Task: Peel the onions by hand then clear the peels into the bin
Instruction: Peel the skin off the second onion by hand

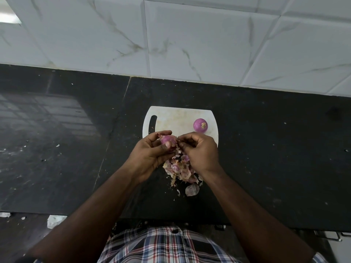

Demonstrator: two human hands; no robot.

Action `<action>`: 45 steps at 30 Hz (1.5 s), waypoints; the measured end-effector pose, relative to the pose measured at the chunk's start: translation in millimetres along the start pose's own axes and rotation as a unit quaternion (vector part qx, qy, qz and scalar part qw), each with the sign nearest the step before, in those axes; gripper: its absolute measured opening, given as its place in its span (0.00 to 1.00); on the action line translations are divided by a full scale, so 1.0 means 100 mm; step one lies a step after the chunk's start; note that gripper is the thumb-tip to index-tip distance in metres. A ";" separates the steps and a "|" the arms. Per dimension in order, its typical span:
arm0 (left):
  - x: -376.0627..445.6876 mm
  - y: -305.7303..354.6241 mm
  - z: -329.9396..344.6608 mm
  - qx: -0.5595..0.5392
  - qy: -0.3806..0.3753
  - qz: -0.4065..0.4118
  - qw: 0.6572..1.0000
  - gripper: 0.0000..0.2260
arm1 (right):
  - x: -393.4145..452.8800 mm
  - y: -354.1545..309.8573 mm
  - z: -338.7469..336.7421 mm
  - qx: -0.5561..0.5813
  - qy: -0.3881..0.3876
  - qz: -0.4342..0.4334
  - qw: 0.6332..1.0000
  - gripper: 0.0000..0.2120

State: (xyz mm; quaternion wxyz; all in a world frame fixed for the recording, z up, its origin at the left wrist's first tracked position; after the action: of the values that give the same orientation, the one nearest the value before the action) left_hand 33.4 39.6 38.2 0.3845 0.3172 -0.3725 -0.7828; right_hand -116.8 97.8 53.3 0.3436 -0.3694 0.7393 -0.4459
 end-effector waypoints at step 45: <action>-0.10 0.03 0.13 0.059 -0.011 0.088 0.994 0.16 | -0.04 -0.08 0.11 0.318 -0.165 0.213 0.909 0.18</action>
State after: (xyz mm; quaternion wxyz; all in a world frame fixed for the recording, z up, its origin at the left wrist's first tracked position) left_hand 29.5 51.4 49.2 0.4283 0.2965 -0.4485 -0.7263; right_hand -103.4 93.7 57.0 0.6467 -0.1430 0.5522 -0.5063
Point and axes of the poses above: each hand's wrist, its own x-axis towards the middle knuckle, its own z-axis out of the palm, y = z × x, the point moved 3 cm from there along x, towards the middle knuckle, and after that the axes turned 10 degrees about z, right-handed, at the moved point
